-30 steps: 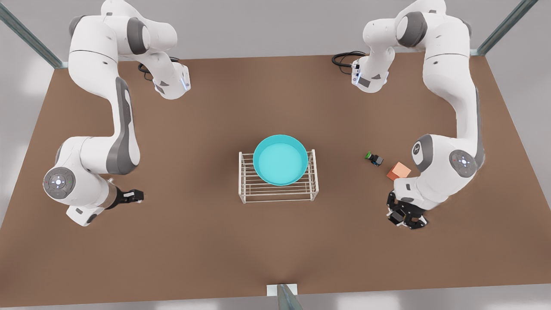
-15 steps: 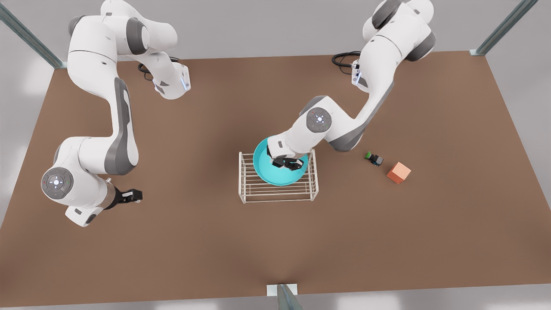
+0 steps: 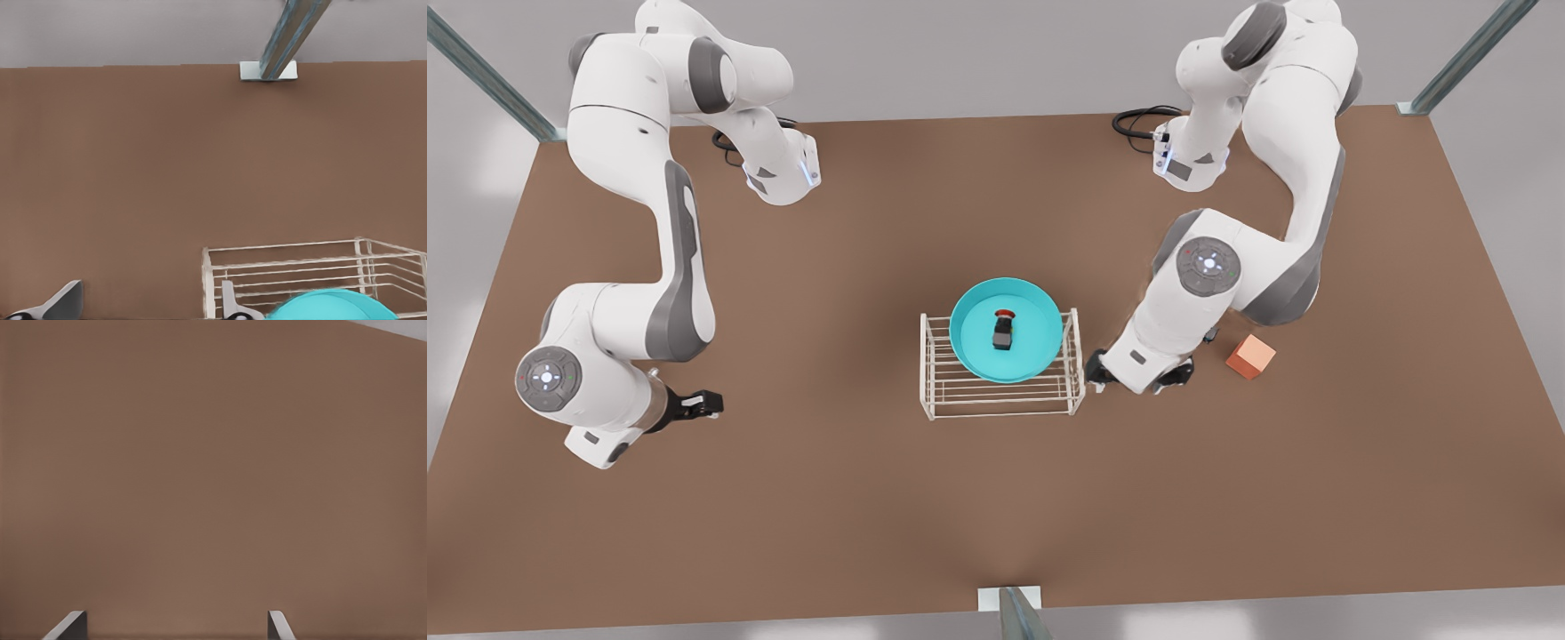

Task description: Place the plate on the shelf with right arm and place the red button switch in the plate with left arm

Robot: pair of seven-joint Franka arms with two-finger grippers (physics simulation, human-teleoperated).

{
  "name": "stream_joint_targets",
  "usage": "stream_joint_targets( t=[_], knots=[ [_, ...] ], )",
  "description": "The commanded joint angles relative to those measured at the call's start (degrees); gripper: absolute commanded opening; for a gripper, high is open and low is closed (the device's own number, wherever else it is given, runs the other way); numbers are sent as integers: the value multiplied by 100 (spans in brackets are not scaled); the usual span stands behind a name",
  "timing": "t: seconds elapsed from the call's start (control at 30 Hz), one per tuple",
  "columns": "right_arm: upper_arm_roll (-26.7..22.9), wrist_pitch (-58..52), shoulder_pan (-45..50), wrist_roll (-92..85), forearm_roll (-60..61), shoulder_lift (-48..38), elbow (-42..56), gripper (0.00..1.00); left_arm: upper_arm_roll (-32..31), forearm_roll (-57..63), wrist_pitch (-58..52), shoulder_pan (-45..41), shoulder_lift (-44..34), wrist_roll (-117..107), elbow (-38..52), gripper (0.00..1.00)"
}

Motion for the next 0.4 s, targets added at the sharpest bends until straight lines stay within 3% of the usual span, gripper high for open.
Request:
stream_joint_targets(
  t=[0.0,0.03,0.07,0.1,0.13,0.37],
  knots=[
    [-1,-1,0,-29,3,3,3,100,-14,244,-2653,507,-158,1101,230,100],
    [-1,8,0,-29,3,12,3,100,238,-53,-2901,850,-369,1825,274,100],
    [-1,104,-8,-38,12,12,-6,100,2659,-1702,-2946,-157,-1018,3023,30,100],
    [-1,114,-9,-38,12,12,-6,100,2930,-2164,-2090,-213,-1658,3113,-924,100],
    [-1,114,-9,-47,21,12,-6,100,2904,-2165,-1205,-230,-2383,3193,-2003,100],
    [7,114,0,-38,21,12,-15,100,2807,-2191,-1047,-239,-2040,3386,-1721,100]
  ],
)
